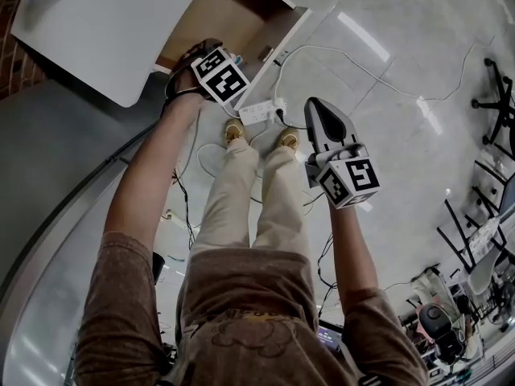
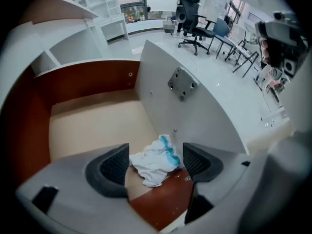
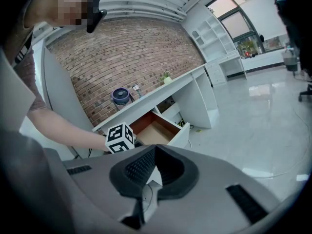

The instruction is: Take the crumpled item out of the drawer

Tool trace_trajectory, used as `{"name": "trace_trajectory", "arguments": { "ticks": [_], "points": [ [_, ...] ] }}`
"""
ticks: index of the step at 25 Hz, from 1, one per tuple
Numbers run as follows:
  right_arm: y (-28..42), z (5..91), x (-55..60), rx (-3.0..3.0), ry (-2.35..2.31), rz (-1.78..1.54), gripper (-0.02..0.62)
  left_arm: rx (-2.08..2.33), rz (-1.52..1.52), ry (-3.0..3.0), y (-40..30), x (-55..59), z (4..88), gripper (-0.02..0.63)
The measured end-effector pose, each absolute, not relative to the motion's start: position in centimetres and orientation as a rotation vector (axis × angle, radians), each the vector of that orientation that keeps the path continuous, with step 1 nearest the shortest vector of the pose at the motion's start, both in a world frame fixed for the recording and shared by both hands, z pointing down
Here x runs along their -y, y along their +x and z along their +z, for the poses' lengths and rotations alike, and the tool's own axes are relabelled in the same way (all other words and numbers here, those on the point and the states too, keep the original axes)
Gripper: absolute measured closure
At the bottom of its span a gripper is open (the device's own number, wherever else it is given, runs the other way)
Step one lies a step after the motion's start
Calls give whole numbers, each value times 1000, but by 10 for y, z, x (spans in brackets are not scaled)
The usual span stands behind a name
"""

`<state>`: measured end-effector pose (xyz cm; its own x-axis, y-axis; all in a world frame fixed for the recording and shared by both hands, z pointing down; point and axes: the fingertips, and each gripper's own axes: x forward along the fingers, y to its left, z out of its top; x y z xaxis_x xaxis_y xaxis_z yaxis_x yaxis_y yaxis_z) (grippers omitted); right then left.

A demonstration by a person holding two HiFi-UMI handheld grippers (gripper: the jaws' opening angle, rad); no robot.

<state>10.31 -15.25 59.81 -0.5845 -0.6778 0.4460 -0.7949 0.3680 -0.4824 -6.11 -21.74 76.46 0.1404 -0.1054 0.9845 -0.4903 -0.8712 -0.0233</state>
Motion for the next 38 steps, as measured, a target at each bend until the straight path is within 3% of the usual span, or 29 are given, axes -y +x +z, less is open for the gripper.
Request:
{"name": "trace_trajectory", "arguments": {
  "ticks": [23,38],
  "points": [
    [105,605,153,2408,1426,1055,598,222,2087,2048,-71,203,813,265],
    [102,607,149,2394,1438,1063,598,174,2100,1991,-74,192,818,487]
  ]
}}
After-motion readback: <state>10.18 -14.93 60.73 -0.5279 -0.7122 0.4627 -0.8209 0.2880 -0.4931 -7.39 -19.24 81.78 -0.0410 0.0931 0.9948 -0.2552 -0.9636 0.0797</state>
